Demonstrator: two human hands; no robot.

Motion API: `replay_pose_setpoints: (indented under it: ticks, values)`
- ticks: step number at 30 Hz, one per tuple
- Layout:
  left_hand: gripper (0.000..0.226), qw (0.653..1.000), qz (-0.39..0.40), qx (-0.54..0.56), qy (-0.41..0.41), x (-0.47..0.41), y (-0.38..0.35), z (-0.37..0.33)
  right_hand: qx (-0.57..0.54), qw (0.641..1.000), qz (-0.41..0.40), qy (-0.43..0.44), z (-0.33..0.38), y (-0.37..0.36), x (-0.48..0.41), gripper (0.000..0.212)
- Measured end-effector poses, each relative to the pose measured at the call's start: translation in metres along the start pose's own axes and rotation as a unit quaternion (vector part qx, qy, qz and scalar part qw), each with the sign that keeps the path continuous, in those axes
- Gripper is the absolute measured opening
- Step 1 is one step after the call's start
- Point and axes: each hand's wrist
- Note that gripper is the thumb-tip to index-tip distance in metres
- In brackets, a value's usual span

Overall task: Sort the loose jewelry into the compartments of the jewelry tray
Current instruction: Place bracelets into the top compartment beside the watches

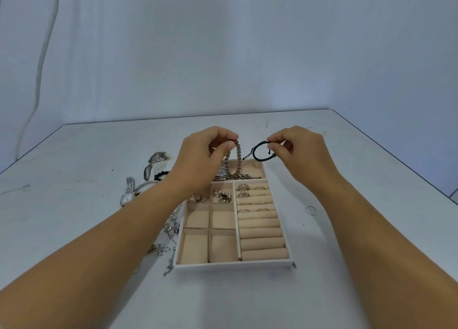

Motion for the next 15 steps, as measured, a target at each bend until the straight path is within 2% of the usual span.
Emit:
replay_pose_setpoints:
  ticks: [4,7,10,13,15]
  values:
    - [0.012,0.999,0.018,-0.023,0.015,0.0,-0.017,0.009,-0.005,1.0,0.005,-0.007,-0.007,-0.001,0.003,0.013]
    - [0.01,0.993,0.056,-0.107,0.003,-0.001,-0.022,0.016,-0.009,1.0,0.009,-0.004,-0.011,-0.001,0.004,0.013]
    - [0.01,0.972,0.088,-0.217,-0.011,-0.004,-0.025,0.022,-0.012,1.0,0.017,-0.001,-0.013,-0.003,0.005,0.013]
    - [0.012,0.944,0.094,-0.316,0.019,-0.009,-0.031,0.021,-0.012,1.0,0.023,0.0,-0.013,-0.004,0.005,0.014]
    - [0.016,0.932,0.114,-0.342,0.042,-0.011,-0.035,0.018,-0.013,1.0,0.023,0.005,-0.013,-0.004,0.006,0.014]
Point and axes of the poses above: each hand's wrist, its own x-axis away from the middle knuckle, its own y-axis out of the back of the hand, z = x × y, and after that the axes turned 6 degrees about -z, right-handed
